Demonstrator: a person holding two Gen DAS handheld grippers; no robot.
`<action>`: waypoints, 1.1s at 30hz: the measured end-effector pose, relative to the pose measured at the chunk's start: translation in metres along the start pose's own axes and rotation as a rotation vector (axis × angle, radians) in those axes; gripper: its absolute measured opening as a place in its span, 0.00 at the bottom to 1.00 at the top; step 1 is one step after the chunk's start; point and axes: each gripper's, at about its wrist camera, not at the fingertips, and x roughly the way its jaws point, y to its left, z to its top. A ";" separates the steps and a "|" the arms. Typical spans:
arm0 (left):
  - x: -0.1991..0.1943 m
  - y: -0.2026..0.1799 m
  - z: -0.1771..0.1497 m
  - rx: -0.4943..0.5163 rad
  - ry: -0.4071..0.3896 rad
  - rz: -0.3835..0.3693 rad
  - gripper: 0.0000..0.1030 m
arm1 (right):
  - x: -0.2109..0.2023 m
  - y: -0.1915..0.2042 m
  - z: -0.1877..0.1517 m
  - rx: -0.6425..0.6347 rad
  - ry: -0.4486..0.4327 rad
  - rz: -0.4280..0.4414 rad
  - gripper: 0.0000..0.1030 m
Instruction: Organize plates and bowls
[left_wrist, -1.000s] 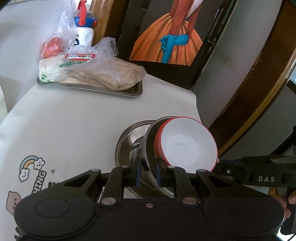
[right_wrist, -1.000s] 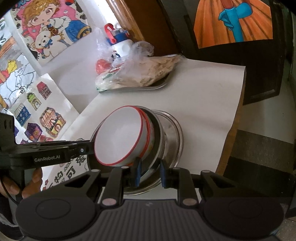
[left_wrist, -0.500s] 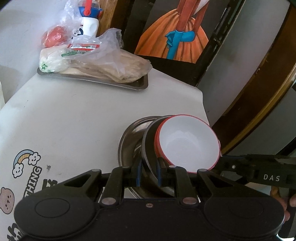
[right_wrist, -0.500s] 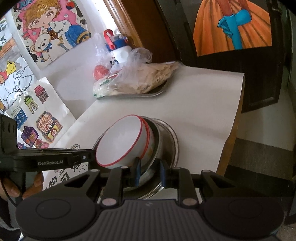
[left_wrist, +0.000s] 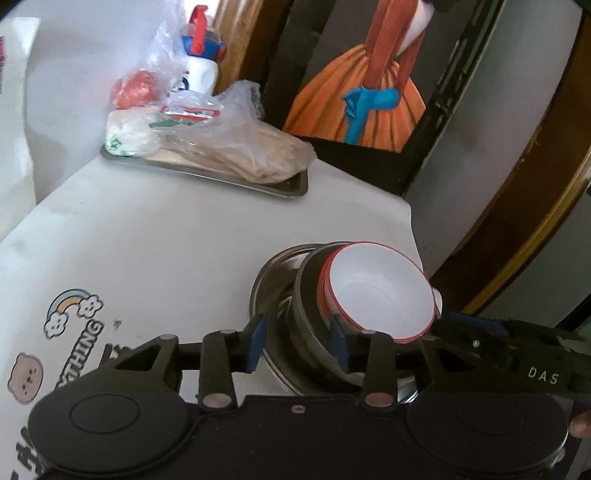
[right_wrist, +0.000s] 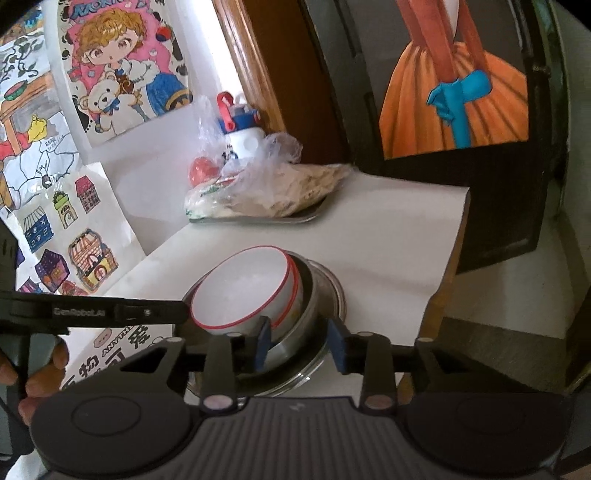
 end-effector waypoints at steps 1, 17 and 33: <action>-0.004 0.000 -0.002 -0.001 -0.013 0.006 0.47 | -0.005 0.002 -0.002 0.002 -0.014 -0.002 0.48; -0.109 -0.009 -0.068 -0.030 -0.313 0.111 0.94 | -0.101 0.065 -0.057 -0.069 -0.262 -0.030 0.97; -0.174 -0.017 -0.161 -0.052 -0.375 0.228 0.99 | -0.153 0.095 -0.127 -0.137 -0.339 -0.044 1.00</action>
